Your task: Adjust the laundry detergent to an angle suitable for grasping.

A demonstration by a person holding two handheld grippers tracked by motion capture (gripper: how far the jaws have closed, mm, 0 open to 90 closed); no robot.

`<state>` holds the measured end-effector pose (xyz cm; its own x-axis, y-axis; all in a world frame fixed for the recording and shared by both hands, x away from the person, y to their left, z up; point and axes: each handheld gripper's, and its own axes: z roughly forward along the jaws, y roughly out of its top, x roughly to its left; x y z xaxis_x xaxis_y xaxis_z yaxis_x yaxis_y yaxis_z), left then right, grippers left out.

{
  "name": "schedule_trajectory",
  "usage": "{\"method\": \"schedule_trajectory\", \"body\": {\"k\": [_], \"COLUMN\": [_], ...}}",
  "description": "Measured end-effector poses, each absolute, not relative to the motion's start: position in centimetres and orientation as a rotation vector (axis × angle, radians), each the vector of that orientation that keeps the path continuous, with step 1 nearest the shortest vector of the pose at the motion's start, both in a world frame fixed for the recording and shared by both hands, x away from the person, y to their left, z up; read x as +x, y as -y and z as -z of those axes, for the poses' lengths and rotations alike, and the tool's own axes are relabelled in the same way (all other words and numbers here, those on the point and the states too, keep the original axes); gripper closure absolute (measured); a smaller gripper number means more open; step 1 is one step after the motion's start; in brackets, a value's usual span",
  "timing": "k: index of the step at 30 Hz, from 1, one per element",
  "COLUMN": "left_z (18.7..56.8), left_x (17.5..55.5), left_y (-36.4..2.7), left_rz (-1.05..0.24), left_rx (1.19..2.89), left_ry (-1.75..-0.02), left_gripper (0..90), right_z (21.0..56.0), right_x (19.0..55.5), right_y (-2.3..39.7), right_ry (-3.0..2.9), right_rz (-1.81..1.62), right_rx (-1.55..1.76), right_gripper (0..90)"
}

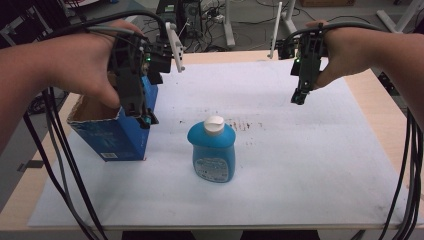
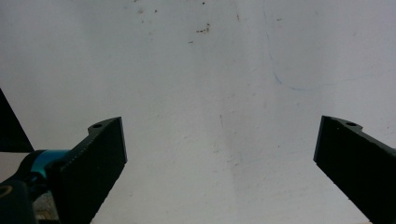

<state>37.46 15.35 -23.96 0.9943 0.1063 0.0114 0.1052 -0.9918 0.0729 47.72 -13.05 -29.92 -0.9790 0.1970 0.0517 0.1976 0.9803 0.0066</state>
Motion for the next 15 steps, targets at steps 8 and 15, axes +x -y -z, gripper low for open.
{"method": "schedule_trajectory", "body": {"k": [8, 15], "left_z": [24.36, 24.30], "left_x": [38.01, 38.42], "left_y": [-14.96, -14.53], "left_rz": [0.052, 0.028], "left_rx": [3.102, 3.095], "left_ry": [-0.218, -0.176], "left_gripper": [1.8, 1.8], "right_z": [29.80, 29.59], "right_x": [47.54, 47.60], "right_y": [12.96, 13.40], "right_ry": [3.074, 3.080], "right_rz": [0.023, 0.034], "right_rx": [-0.300, -0.297], "right_gripper": [1.4, 1.4]}}
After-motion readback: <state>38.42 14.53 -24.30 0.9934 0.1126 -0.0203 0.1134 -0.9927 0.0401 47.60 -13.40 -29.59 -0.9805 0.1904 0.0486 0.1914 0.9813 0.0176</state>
